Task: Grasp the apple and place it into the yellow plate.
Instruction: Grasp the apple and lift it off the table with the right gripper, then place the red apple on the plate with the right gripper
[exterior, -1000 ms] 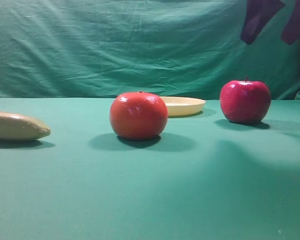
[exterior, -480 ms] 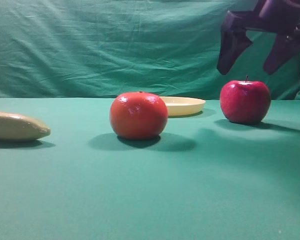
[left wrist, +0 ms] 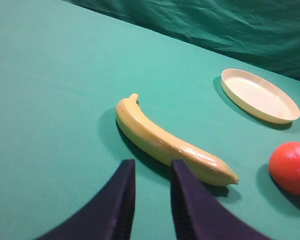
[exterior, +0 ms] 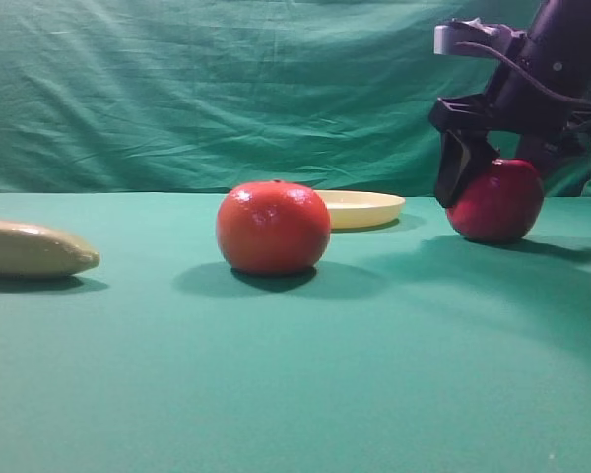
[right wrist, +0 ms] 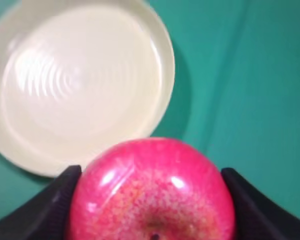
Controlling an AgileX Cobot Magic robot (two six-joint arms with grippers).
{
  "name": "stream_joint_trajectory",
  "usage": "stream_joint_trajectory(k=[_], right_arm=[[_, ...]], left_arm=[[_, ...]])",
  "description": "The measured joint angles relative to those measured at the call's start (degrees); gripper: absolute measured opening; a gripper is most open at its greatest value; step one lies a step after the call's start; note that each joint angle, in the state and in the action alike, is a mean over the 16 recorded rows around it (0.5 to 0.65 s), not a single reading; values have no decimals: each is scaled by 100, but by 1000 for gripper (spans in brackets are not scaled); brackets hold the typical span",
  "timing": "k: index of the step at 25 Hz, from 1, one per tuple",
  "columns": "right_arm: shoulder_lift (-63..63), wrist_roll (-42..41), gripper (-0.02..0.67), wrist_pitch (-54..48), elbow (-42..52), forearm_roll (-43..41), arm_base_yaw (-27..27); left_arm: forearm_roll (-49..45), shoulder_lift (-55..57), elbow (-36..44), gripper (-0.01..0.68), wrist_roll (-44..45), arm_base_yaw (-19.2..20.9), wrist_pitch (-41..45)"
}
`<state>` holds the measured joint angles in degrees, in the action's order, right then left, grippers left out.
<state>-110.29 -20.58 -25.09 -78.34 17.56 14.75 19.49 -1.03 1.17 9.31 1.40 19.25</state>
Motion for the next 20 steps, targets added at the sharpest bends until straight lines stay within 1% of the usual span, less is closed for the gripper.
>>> stream_joint_trajectory(k=[11,16,20], right_arm=[[-811,-295,486,26,-1525,298,575],[-1327,-450,486,55,-1886,306,801],[-1611,-507,517,50,-2025,306,869]], left_arm=[[0,0,0,157,0,0,0],[0,0,0,157,0,0,0],[0,0,0,157,0,0,0]])
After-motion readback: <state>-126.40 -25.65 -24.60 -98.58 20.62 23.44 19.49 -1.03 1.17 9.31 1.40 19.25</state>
